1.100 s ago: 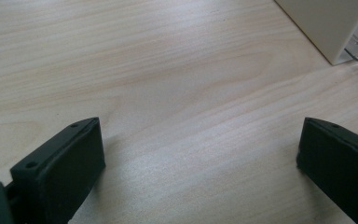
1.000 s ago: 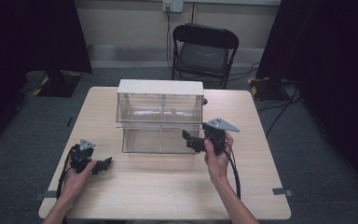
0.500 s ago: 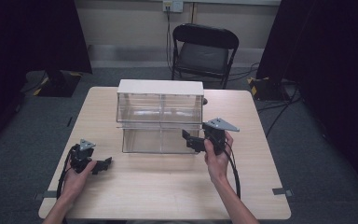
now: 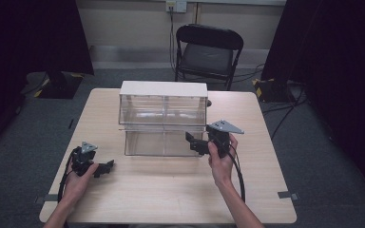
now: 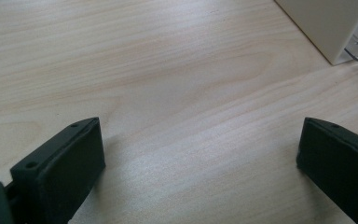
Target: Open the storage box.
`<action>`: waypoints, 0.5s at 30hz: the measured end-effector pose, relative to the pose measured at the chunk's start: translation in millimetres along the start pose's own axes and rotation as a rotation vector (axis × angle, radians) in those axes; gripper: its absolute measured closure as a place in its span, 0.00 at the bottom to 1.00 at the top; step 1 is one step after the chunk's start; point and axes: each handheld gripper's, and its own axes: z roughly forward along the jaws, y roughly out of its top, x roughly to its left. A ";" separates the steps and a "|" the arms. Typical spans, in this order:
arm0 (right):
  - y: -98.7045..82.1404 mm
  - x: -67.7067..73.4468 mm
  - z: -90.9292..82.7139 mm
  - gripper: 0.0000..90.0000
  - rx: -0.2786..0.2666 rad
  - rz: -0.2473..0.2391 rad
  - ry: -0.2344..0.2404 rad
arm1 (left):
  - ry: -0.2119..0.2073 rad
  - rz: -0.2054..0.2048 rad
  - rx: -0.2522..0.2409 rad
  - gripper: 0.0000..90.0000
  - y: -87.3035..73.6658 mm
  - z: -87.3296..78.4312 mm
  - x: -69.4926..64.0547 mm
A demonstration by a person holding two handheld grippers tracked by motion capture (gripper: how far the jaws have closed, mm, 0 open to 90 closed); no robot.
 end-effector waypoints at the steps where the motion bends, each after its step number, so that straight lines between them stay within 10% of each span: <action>1: 0.1 0.1 -0.1 0.15 0.000 -0.001 -0.001 | 0.000 0.000 0.000 0.00 0.0 0.0 0.0; 15: 0.0 0.2 -0.3 0.15 0.002 -0.004 -0.004 | 0.000 0.000 0.000 0.00 0.0 0.0 0.1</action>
